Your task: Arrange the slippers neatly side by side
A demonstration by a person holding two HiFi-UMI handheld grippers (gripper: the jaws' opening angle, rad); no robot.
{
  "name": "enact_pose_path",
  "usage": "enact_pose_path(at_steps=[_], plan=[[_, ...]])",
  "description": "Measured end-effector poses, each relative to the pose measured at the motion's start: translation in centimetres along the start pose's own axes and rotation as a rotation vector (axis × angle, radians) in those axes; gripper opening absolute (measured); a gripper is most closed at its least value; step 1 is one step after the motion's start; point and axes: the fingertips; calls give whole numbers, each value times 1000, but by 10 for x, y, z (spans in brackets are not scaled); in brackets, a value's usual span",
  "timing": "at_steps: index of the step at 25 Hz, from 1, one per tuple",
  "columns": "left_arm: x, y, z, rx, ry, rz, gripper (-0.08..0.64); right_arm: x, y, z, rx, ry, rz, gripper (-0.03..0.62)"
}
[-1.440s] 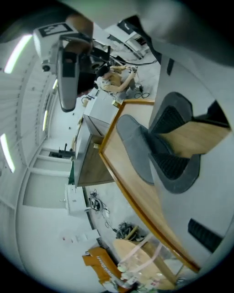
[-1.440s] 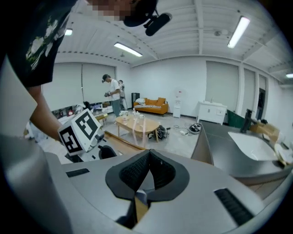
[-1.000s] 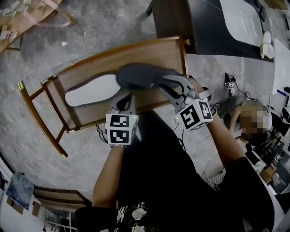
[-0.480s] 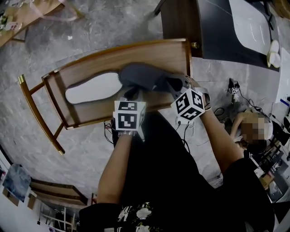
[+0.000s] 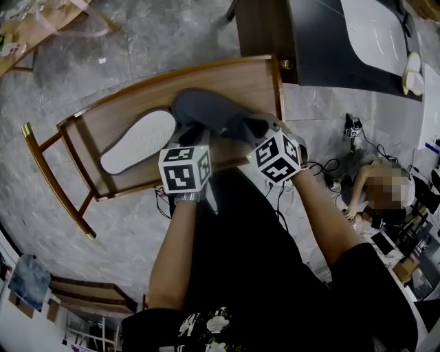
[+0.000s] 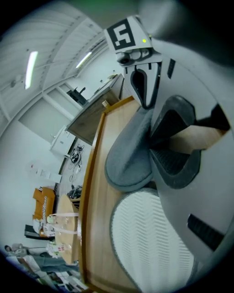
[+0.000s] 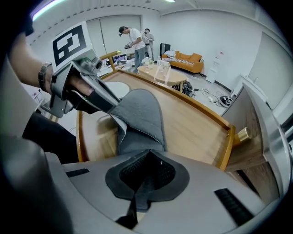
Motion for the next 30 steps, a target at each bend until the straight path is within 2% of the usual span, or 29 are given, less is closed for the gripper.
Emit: enact_pose_path(at_steps=[4,8,15,21,27,30], plan=[[7,-1,12,43,-27,10,76,-1,1,-1,54,1,9,0],[10,0,20,54,-42,3,78,-1,7,-2,125,15,17,0],[9,8,31,88,-39,-44,78,4,34,0,215,55,71,0],[1,26,38,99,-31,-42,78,14,53,16,301,15,49,0],[-5,38,39,91,-14,-46,78,23,64,26,342,22,43,0],[-6,38,40,93,-22,-48,78,21,67,35,333,-26,42,0]])
Point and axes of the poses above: the fingertips, and each gripper's own axes: x forward along the fingers, y to its left, z out of its top, and after that the axes turned 8 degrees about -y, right-handed
